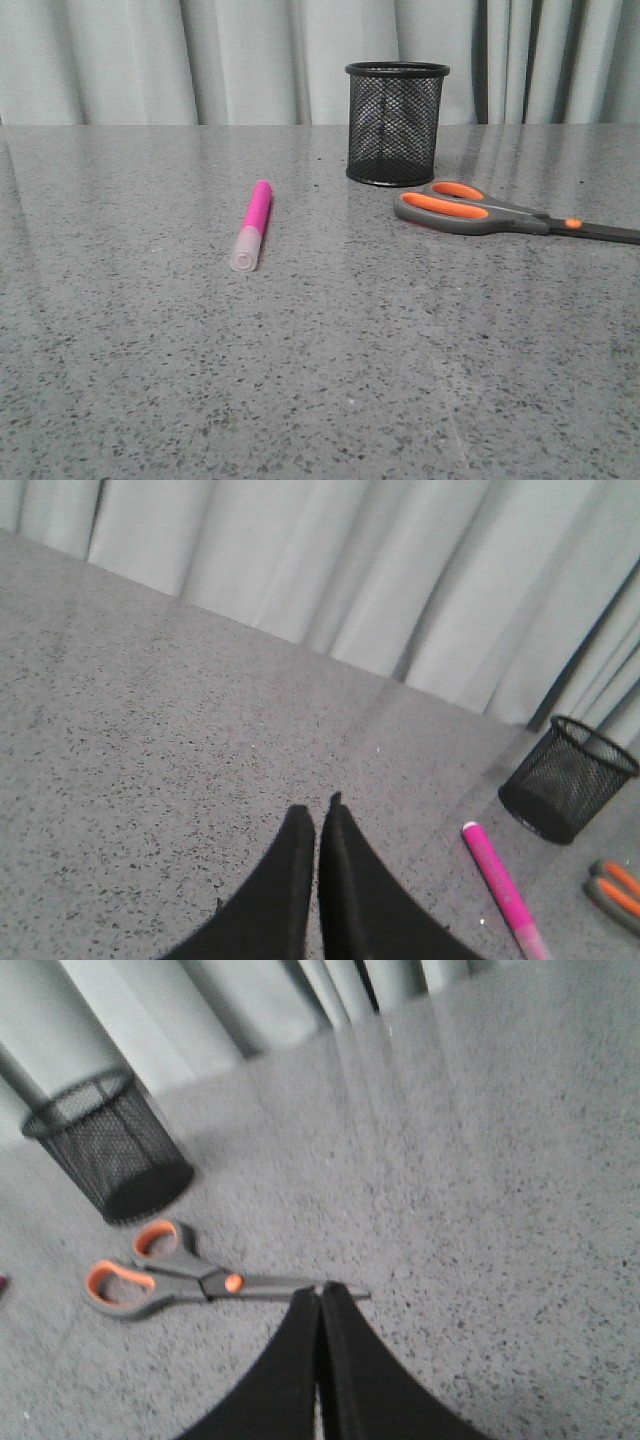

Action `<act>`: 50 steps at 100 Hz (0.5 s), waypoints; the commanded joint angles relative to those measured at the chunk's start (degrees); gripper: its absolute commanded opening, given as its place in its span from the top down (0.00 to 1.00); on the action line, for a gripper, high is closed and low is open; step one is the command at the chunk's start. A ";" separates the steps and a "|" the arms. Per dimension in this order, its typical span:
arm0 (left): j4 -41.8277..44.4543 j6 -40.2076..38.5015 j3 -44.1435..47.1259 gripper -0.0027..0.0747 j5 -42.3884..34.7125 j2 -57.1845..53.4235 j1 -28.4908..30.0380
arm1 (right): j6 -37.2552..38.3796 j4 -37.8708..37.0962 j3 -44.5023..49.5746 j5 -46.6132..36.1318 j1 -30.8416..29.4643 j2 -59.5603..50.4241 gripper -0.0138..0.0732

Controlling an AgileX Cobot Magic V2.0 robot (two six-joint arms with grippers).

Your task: Put pen and scissors into bin

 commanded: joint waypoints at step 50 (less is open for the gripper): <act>-1.04 15.34 -19.27 0.94 14.01 21.78 0.04 | -10.48 -1.24 -21.01 10.28 -0.09 21.52 0.58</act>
